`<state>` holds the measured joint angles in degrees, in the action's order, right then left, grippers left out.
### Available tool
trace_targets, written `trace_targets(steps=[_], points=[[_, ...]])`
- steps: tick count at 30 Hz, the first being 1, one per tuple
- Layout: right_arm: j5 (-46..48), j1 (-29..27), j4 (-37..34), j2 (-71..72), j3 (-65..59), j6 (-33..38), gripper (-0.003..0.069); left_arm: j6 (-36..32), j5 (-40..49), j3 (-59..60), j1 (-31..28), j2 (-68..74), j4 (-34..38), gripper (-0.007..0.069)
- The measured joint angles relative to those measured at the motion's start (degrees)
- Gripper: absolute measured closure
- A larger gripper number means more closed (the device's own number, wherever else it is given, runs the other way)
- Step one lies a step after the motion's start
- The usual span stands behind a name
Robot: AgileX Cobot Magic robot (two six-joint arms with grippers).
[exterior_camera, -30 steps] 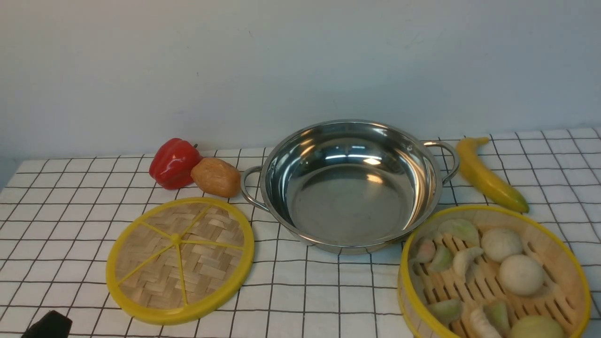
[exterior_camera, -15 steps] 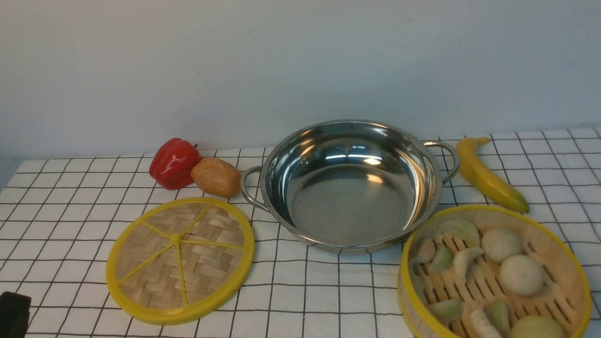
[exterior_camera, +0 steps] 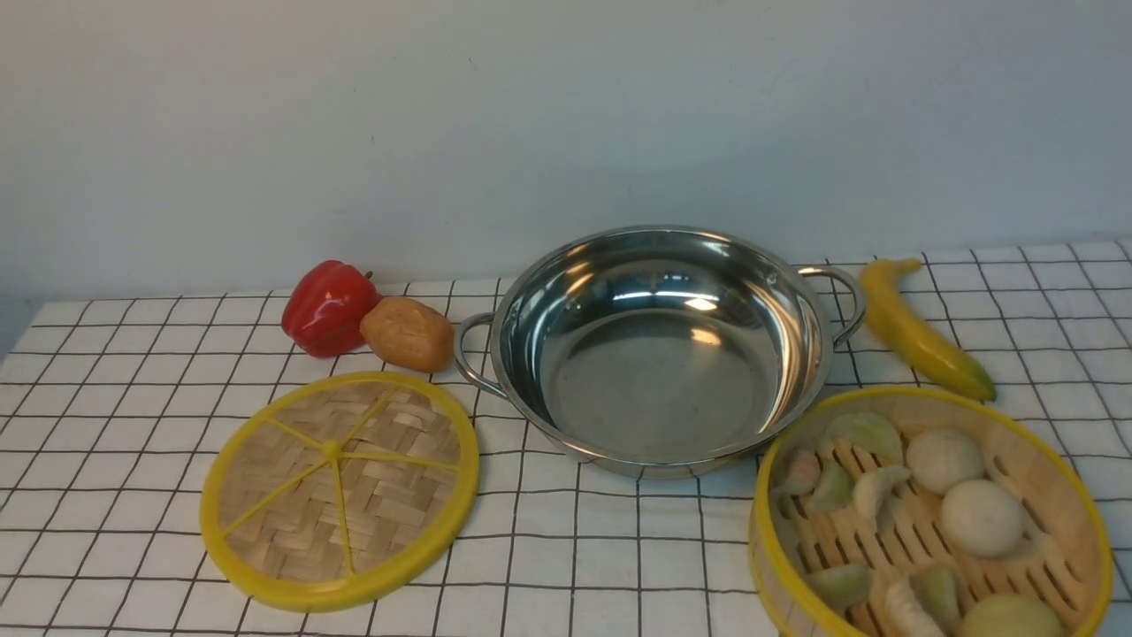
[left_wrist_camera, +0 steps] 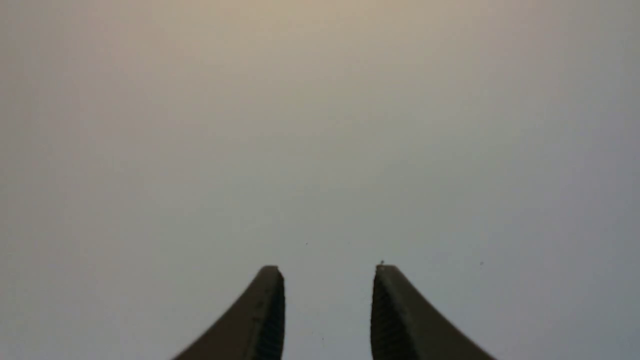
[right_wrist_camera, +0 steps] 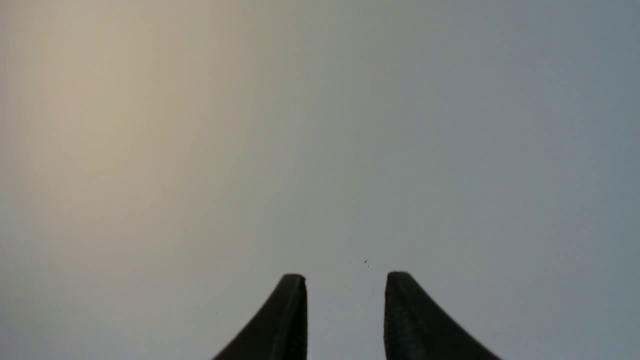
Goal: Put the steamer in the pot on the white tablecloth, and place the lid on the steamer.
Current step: 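Reach for and grasp the rim of the bamboo steamer holding the buns with the right gripper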
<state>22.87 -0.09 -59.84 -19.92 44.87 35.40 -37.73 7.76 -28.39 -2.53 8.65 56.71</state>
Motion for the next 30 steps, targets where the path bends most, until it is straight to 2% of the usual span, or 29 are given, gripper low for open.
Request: trace_targets(steps=[3, 4, 7, 9, 10, 11, 14, 20, 25, 30], points=[[2.8, 0.0, 4.9, -5.5, 4.2, 0.3, 0.0419, -2.0, 3.4, -3.3, 0.0, 5.6, -0.8, 0.0382], [5.1, 0.0, 9.3, -9.5, 6.6, -1.8, 0.0419, -2.3, 6.0, -5.1, 0.0, 10.4, -2.3, 0.0382], [9.4, 0.0, 16.5, -14.7, 9.4, -7.7, 0.0419, -0.7, 10.4, -7.3, 0.0, 17.6, -5.0, 0.0382], [15.0, 0.0, 25.1, -19.9, 11.4, -16.2, 0.0419, 3.3, 15.2, -9.3, 0.0, 23.8, -8.6, 0.0382], [15.5, 0.0, 25.1, -19.9, 11.6, -17.0, 0.0419, 3.8, 15.2, -9.3, 0.0, 23.8, -8.9, 0.0382], [19.2, 0.0, 31.4, -22.8, 12.7, -22.4, 0.0419, 7.7, 18.9, -11.0, 0.0, 28.2, -12.6, 0.0382], [26.6, 0.0, 42.7, -28.3, 14.6, -31.9, 0.0419, 17.3, 28.1, -14.3, 0.0, 35.9, -21.2, 0.0382], [35.0, 0.0, 56.6, -36.2, 15.2, -39.3, 0.0419, 34.3, 43.6, -20.4, 0.0, 47.6, -44.7, 0.0382], [38.4, 0.0, 58.4, -40.7, 15.2, -40.2, 0.0419, 39.6, 49.2, -21.7, 0.0, 53.8, -56.3, 0.0382], [40.3, 0.0, 58.4, -45.2, 15.2, -40.3, 0.0419, 38.6, 49.8, -21.8, 0.0, 58.9, -58.0, 0.0382]])
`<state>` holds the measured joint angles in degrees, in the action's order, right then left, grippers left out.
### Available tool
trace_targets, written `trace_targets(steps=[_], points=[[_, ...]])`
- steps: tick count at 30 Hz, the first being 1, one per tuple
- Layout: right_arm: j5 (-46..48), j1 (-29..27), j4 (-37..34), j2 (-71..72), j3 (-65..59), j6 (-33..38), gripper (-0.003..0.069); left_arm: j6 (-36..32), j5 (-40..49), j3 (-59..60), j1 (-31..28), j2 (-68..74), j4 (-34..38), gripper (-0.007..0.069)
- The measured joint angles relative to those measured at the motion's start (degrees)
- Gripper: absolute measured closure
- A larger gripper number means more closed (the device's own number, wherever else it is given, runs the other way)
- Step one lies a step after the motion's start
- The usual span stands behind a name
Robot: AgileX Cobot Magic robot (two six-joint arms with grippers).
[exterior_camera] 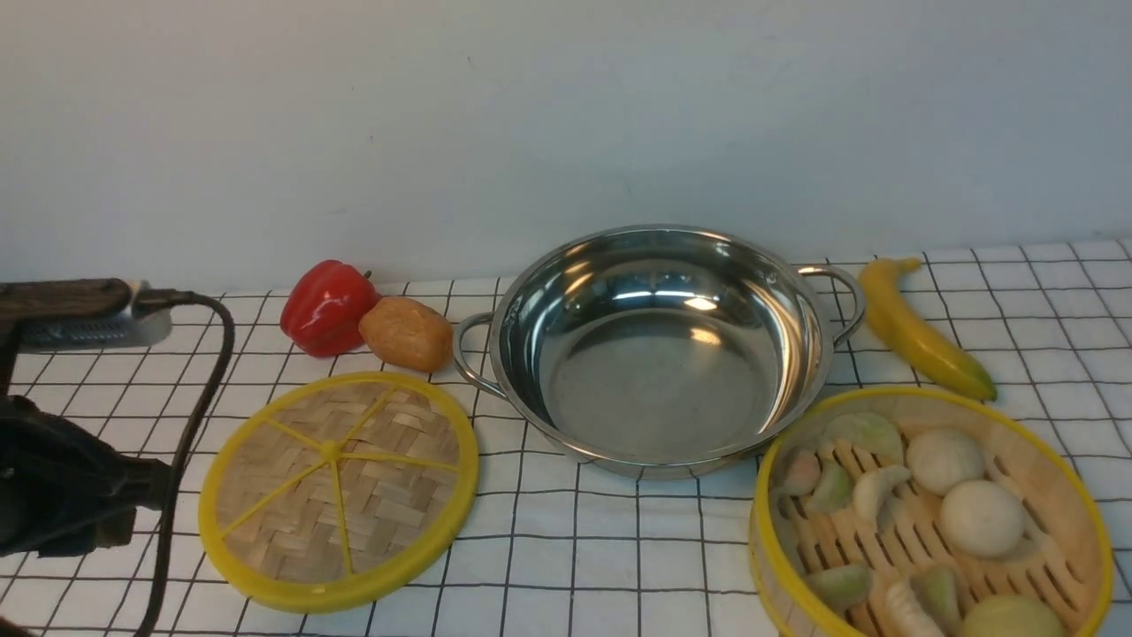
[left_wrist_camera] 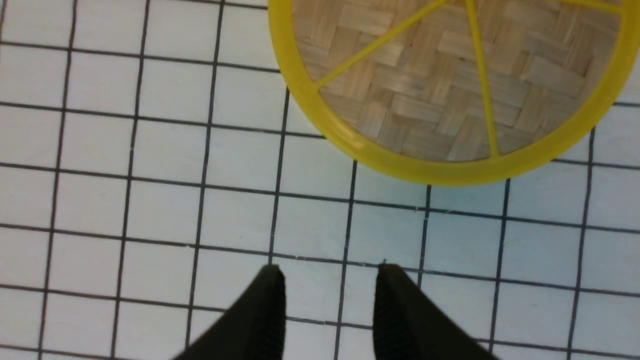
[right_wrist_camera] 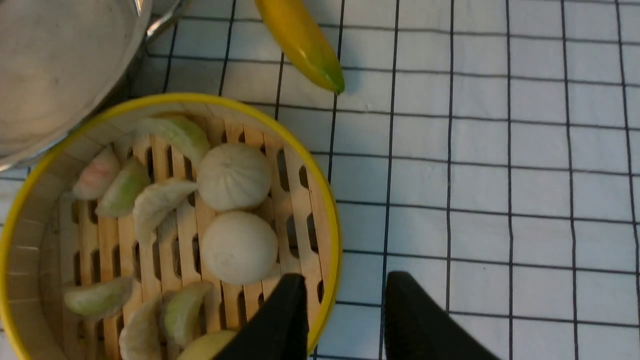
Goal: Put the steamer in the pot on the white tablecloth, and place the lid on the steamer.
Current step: 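Reach for and grasp the rim of the bamboo steamer holding the buns with the right gripper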
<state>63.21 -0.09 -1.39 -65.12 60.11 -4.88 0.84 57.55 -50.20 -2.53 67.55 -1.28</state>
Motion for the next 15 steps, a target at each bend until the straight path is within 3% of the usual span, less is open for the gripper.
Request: trace_targets(steps=[8, 15], points=[[-0.5, 0.0, -0.6, -9.2, -2.3, 0.0, 0.0419, -0.8, -1.1, -0.1, 0.0, 7.8, 0.0, 0.0382], [-4.5, 0.0, -5.2, -15.5, -7.2, 2.3, 0.0419, -0.8, -3.0, -0.1, 0.0, 10.7, 0.0, 0.0382]])
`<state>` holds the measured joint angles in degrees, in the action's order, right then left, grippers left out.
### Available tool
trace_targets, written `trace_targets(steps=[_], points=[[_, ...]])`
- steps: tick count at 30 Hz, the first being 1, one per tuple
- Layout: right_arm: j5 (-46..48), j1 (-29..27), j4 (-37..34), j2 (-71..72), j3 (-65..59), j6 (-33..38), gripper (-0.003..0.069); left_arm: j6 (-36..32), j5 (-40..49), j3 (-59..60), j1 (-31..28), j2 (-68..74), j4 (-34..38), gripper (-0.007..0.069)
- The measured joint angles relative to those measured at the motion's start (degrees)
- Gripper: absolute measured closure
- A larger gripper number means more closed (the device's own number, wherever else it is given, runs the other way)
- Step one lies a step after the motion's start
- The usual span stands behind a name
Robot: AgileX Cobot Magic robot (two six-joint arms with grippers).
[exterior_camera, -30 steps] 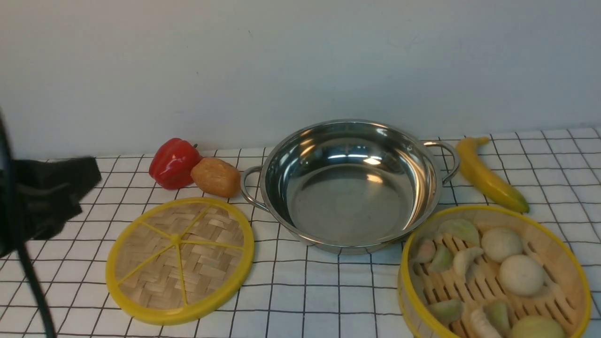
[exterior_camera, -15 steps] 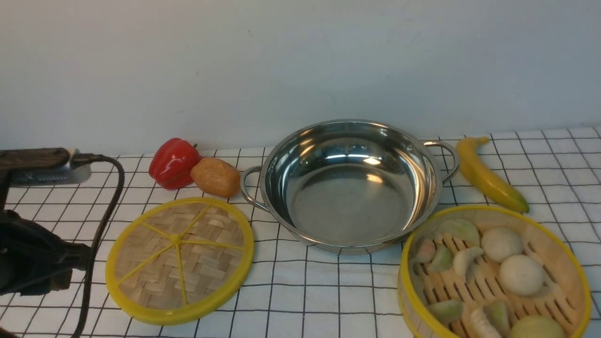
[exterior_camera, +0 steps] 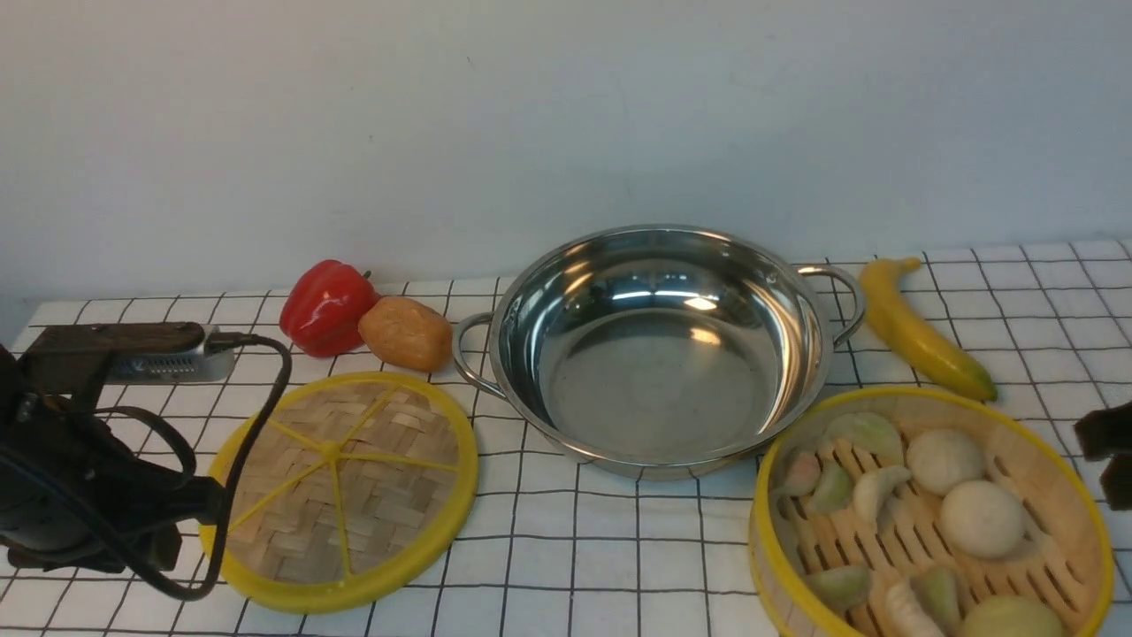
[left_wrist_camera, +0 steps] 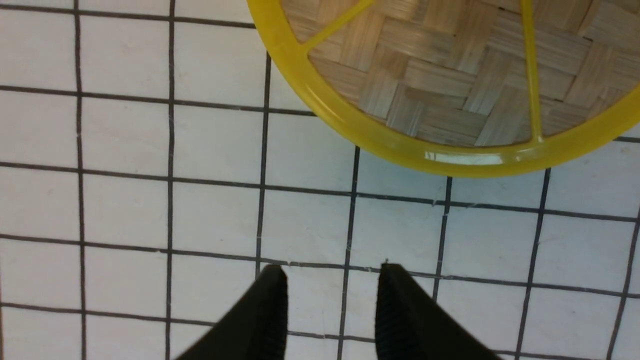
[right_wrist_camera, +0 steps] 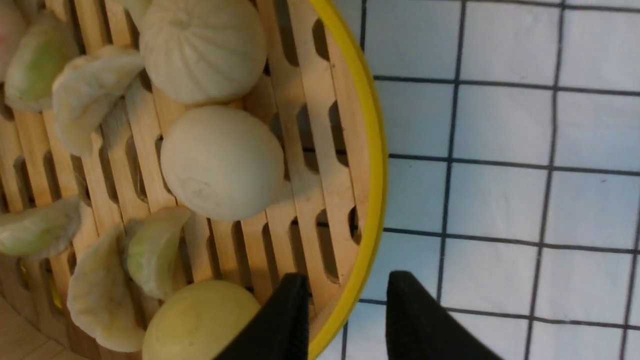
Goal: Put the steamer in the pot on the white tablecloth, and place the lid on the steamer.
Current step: 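Reach for and grasp the rim of the bamboo steamer holding the buns with the right gripper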
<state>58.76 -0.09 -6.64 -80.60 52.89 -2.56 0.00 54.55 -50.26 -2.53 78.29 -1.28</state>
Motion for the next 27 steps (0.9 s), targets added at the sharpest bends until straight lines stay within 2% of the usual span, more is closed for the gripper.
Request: trace_targets(steps=[27], points=[[-8.1, -1.3, 1.8, -13.1, -1.4, 0.0, 0.0419, 0.0, -1.0, -0.2, 0.0, 0.0, 0.8, 0.0382]])
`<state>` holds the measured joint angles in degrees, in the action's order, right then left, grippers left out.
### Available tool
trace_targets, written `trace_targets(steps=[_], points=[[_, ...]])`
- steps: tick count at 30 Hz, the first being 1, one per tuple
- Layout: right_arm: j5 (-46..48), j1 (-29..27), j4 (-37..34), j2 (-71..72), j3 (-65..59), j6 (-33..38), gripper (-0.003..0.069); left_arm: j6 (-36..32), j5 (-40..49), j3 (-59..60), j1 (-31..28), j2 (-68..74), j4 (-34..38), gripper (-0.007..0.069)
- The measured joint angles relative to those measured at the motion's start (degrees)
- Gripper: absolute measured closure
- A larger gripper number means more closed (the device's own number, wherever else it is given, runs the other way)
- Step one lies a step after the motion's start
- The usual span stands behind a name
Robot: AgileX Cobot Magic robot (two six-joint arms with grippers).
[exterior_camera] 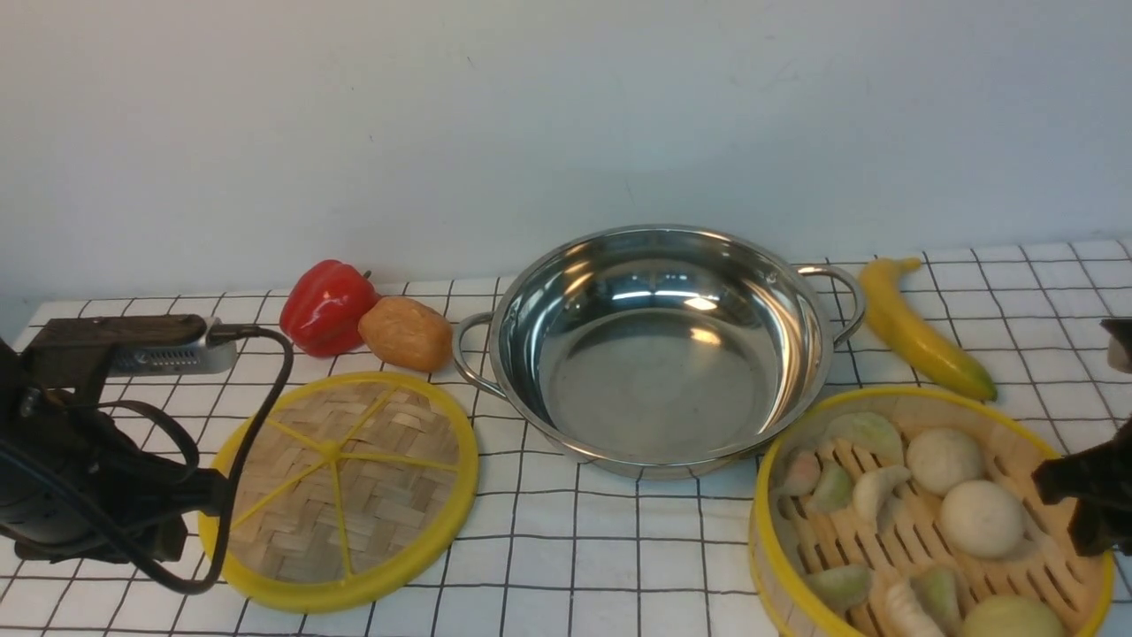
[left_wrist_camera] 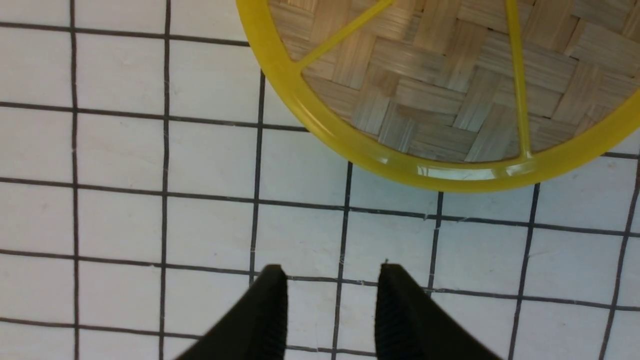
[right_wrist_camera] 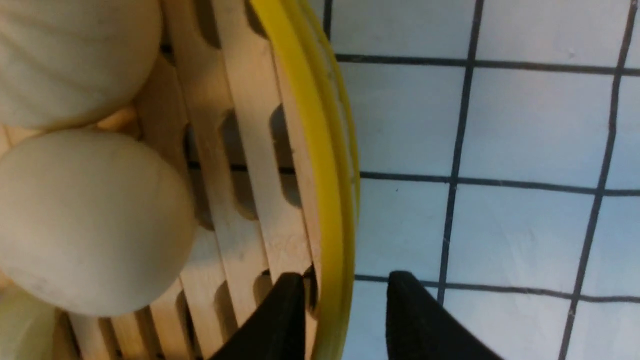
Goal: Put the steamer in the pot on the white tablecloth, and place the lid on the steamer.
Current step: 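Reach for and grasp the rim of the bamboo steamer holding the buns with the right gripper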
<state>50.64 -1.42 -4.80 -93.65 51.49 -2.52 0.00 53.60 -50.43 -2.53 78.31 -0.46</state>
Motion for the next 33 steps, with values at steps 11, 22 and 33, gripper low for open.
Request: trace_targets(steps=[11, 22, 33], points=[[-1.7, 0.0, -0.7, -3.4, 0.0, -0.2, 0.054, 0.0, -0.2, 0.0, 0.0, 0.0, 0.0, 0.0382], [0.7, -0.5, 3.2, -3.4, 0.0, -0.8, 0.0602, 0.0, -1.4, 0.0, 0.0, 0.0, 0.0, 0.0382], [6.4, -0.5, 5.2, -2.1, 0.1, -3.2, 0.0603, 0.0, -1.4, 0.0, 0.0, 0.0, 0.0, 0.0382]])
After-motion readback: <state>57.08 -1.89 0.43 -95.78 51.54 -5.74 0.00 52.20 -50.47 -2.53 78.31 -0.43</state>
